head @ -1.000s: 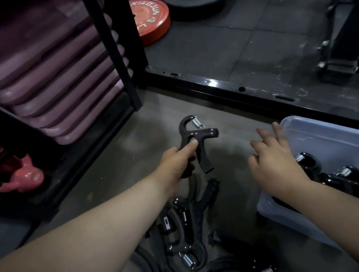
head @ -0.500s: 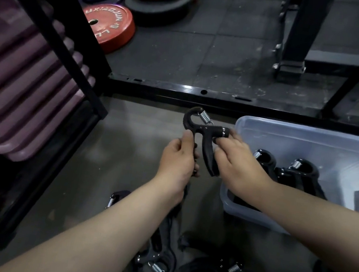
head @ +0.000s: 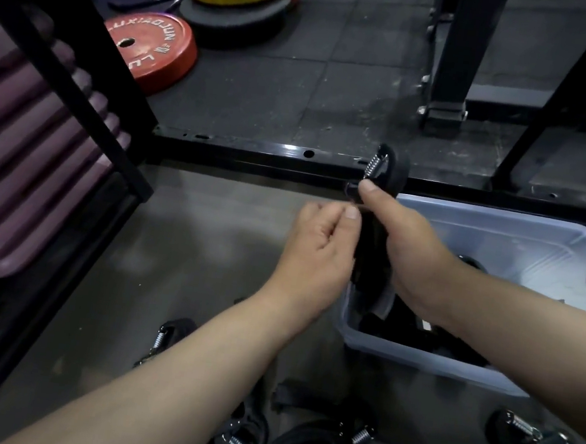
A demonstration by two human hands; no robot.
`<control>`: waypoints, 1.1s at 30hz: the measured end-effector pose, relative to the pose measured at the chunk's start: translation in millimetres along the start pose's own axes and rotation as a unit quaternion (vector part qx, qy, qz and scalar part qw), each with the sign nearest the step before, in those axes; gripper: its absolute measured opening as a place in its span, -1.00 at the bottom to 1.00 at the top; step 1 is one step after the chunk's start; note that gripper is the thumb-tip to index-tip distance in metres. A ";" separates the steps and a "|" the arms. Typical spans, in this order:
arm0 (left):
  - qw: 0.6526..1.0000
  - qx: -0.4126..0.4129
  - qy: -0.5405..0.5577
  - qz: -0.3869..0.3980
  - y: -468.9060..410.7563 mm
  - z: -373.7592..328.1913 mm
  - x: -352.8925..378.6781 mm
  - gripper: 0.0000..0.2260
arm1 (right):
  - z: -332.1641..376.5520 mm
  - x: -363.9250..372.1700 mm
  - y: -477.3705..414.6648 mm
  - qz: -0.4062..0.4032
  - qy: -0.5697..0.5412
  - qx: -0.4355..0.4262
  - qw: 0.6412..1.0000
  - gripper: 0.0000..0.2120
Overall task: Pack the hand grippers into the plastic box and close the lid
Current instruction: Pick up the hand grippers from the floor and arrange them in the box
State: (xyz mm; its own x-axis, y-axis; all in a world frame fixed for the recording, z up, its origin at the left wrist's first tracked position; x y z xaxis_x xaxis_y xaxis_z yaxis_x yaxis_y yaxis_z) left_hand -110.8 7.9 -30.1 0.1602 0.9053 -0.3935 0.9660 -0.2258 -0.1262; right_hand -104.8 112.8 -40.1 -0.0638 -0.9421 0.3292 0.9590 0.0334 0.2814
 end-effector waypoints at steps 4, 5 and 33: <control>0.996 -0.027 -0.051 -0.075 17.0 4.6 4.3 -0.75 | 0.7 -29.9 -3.9 -0.046 -0.051 0.026 0.997 -0.43; 0.992 -0.051 -0.068 -0.091 20.2 11.3 6.3 -0.72 | 0.8 -37.1 -4.5 -0.056 -0.060 0.027 0.996 -0.44; 0.970 -0.032 -0.240 0.013 7.6 51.7 52.0 -0.56 | -38.3 -119.9 4.9 -0.163 0.209 0.188 0.946 -0.87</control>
State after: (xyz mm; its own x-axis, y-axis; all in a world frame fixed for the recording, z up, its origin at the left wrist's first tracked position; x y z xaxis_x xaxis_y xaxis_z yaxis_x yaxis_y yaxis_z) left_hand -105.6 34.7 -98.6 0.0869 0.6238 -0.7767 0.9760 -0.2096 -0.0592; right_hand -81.9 213.1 -112.7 -0.1489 -0.9698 -0.1930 0.7362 -0.2391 0.6331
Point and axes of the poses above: each hand's wrist, its own y-axis away from the middle knuckle, its own x-axis out of the palm, z = x × y, the point moved 6 cm from there along -y, towards the middle knuckle, and after that the axes turned 6 degrees about -y, right-handed, at the moved point
